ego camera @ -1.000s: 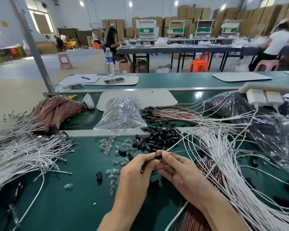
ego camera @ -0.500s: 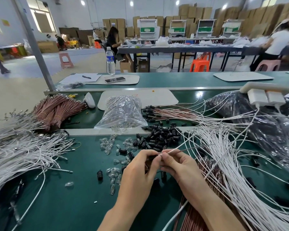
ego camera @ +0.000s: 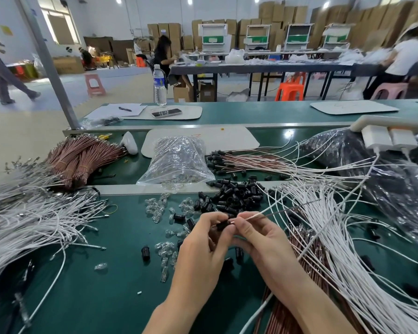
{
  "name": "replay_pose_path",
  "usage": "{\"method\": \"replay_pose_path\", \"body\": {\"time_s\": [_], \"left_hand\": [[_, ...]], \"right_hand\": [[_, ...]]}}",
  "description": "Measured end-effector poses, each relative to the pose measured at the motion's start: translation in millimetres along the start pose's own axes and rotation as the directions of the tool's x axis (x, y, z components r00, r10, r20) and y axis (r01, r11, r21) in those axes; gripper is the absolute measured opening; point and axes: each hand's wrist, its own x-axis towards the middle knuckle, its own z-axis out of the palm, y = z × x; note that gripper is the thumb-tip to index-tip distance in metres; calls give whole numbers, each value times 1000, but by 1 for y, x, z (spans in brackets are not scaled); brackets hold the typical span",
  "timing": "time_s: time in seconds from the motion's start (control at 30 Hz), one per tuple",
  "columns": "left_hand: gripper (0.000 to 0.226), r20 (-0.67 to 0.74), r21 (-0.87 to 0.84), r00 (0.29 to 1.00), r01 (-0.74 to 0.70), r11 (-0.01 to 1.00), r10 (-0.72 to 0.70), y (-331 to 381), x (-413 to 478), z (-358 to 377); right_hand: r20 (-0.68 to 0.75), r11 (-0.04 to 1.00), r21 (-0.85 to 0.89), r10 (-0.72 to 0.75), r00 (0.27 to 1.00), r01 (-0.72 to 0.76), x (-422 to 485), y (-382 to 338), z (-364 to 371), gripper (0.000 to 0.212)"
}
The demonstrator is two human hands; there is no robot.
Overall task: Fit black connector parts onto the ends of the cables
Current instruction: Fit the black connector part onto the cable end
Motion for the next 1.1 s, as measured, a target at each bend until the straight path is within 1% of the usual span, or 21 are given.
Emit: {"method": "replay_pose_path", "body": {"time_s": [0.03,0.1,0.2,0.27,0.4,0.5,0.63,0.67,0.8,0.87,0.93,1.03,1.1], "left_hand": [[25,-12,30,1000,22,999,-22,0,0,0],[33,-37,142,998,60,988,-55,-1,0,-2],[52,-42,359,999,39,933,-26,2,-1,-1],[59,-40,422,999,33,906,-17,5,-1,1],[52,-38,424,998,66,903,-55,5,-1,3],[52,-42,425,998,66,903,-53,1,-1,5],[54,-24,445,999,44,895,-38,0,-1,6],[55,-18,456,999,38,889,-34,0,-1,6],[53,-16,496,1000,20,868,-13,-2,0,7],[51,-27,521,999,-2,853,19,-3,1,8],[51,-35,532,999,3,847,18,-4,1,8],[50,-37,501,999,11,865,9,-3,1,9],[42,-44,469,998,-28,883,55,1,-1,8]], "right_hand": [[-19,1000,-13,-10,1000,10,0,0,0,19],[-49,999,-37,-15,999,13,0,-1,-1,26],[-44,997,-78,-15,999,11,0,-1,-1,33],[-35,994,-108,-13,999,9,0,0,-1,34],[-1,993,-121,-8,1000,8,0,3,-1,34],[9,993,-121,-2,1000,3,1,5,-3,31],[43,994,-113,2,999,3,2,7,-5,11],[54,994,-109,5,999,1,2,7,-6,9],[87,995,-103,18,996,-9,2,7,-8,25],[83,996,-88,16,996,-9,2,7,-8,25],[64,998,-59,18,998,-14,3,6,-7,25],[41,999,-30,14,999,-12,3,5,-3,22],[39,1000,1,-5,999,5,2,3,-2,20]]}}
